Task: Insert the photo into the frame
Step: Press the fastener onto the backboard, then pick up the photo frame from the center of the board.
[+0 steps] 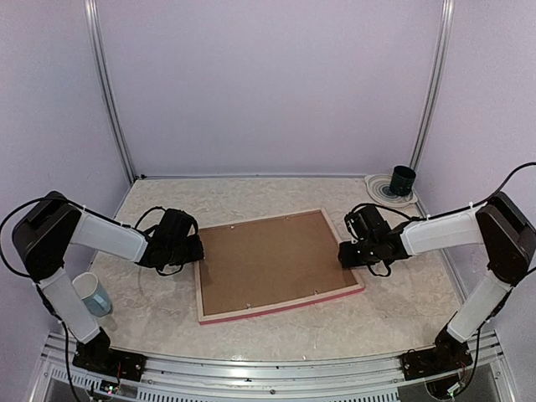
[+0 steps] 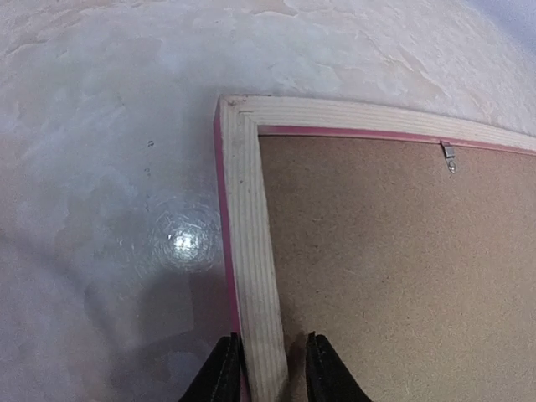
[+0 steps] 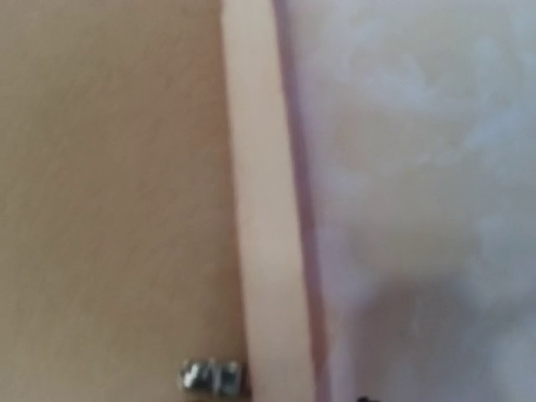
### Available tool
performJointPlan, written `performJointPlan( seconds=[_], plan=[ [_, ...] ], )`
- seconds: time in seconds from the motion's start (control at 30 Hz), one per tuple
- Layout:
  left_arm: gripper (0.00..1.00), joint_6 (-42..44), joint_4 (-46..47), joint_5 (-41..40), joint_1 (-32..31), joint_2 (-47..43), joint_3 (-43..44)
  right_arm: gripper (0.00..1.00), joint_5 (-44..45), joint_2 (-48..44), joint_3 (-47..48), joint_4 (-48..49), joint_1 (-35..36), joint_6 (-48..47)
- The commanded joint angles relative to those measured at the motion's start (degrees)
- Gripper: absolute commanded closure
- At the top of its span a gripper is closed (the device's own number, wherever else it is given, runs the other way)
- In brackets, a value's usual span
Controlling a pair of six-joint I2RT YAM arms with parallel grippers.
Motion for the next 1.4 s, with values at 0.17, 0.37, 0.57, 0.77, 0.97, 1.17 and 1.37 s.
performJointPlan(
  seconds=[0.17, 0.37, 0.57, 0.77, 0.97, 1.17, 1.37],
  plan=[
    [0.49, 3.36, -5.42, 1.23, 1.27, -8.21, 4.49, 0.33, -4.15, -9.88, 3.19, -11.42, 0.55, -4.47],
    [0.22, 7.51, -8.61, 1.39, -0.5, -15.29, 5.22, 0.04, -7.83, -15.77, 1.97, -13.47, 0.22, -7.19],
    [0.01, 16.0, -11.04, 5.17, -7.09, -21.48, 5.81, 0.01, -13.03, -20.52, -0.94, -12.51, -3.01, -8.83],
    [0.01, 25.75, -11.43, 6.44, -20.18, -21.02, 7.04, 0.01, -19.37, -24.34, -3.87, -11.2, -9.23, -8.45],
    [0.01, 36.43, -12.87, 7.46, -31.48, -13.87, 11.58, 0.01, -21.4, -27.54, -5.0, -11.72, -12.3, -8.17],
    [0.08, 44.7, -13.61, 13.18, -35.12, -2.17, 17.47, 0.01, -22.48, -28.58, -6.05, -11.48, -12.8, -7.6],
    [0.18, 48.99, -12.31, 14.39, -35.51, 6.53, 19.72, 0.01, -23.28, -30.11, -7.38, -11.47, -12.9, -7.25]
  ],
)
